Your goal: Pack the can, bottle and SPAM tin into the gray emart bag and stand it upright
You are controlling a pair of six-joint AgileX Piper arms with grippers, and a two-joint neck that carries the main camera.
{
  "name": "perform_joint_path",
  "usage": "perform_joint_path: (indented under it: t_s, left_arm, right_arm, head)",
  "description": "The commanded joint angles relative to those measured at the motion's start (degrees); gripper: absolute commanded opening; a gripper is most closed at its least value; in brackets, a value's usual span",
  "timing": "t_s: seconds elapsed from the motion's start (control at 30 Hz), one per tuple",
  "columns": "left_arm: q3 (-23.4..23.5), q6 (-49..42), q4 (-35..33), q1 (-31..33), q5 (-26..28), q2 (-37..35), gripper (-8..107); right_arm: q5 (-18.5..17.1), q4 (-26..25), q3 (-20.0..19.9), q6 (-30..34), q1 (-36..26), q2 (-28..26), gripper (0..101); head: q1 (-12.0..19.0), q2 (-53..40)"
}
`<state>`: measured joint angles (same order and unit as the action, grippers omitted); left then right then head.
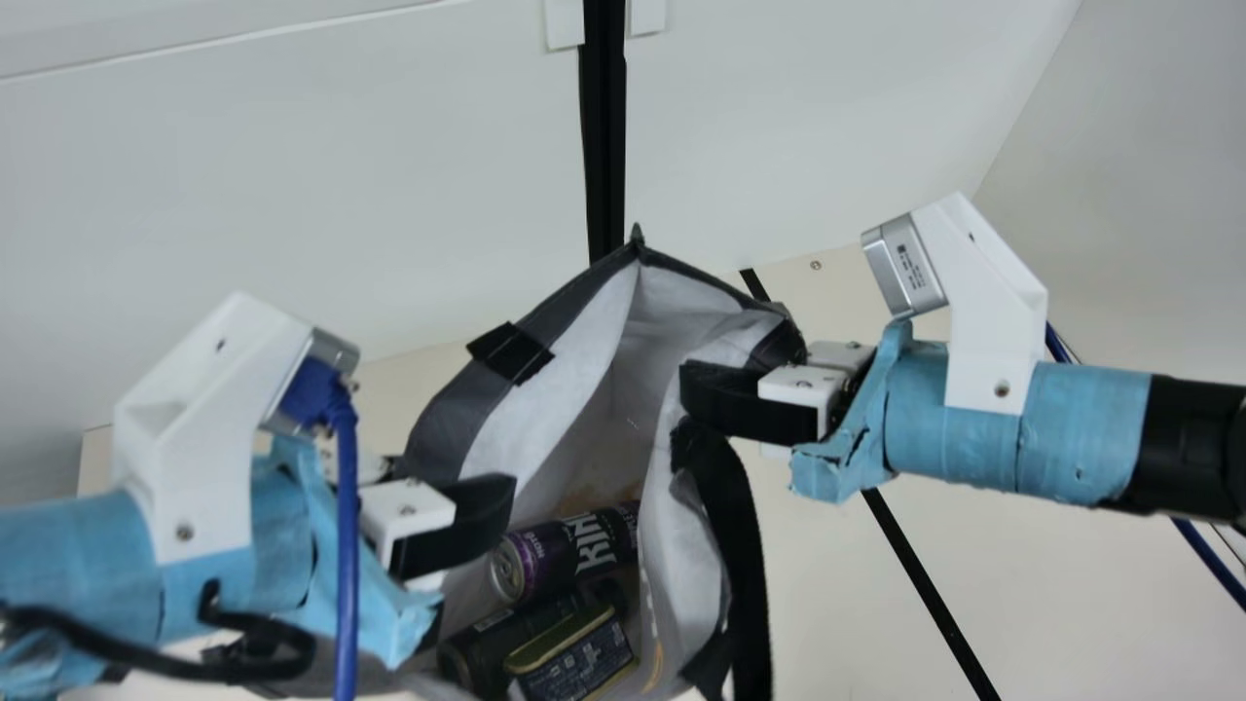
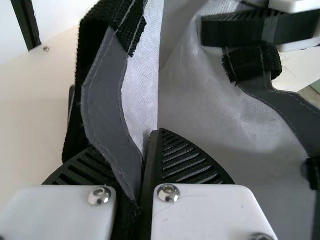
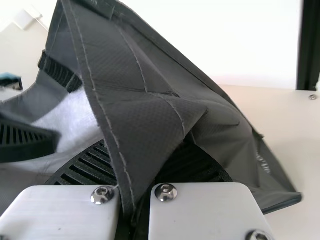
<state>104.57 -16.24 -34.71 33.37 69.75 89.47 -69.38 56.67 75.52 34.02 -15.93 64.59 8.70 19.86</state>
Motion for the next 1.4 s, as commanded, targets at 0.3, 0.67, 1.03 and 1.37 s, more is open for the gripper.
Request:
perform_joint_path:
  t_s: [0.3,0.67,1.03,1.37]
  left_arm:
    - [9.9,-7.8,-1.1,-4.3,0.1,11.2,-8]
    - [19.0,-10.4,0.4,-6.8,0.1,19.8,-8]
    - [25.1,-10.1,1.4,-8.7,0.1,26.3,-8]
    - [31.9,-9.0,2.6,-10.0,0.1,32.2,-8]
  right_arm:
    - [-0.5,5.2,0.7,14.6,-1.9,5.5,0]
    - [-0.5,7.4,2.9,26.1,-3.2,10.4,0]
    - [11.7,7.3,0.5,36.2,6.2,14.2,0]
    - [24.3,8.2,-0.5,44.2,14.9,19.4,0]
  head:
    - [1.3,0.1]
    - [1.3,0.1]
    - [1.3,0.1]
    - [1.3,0.1]
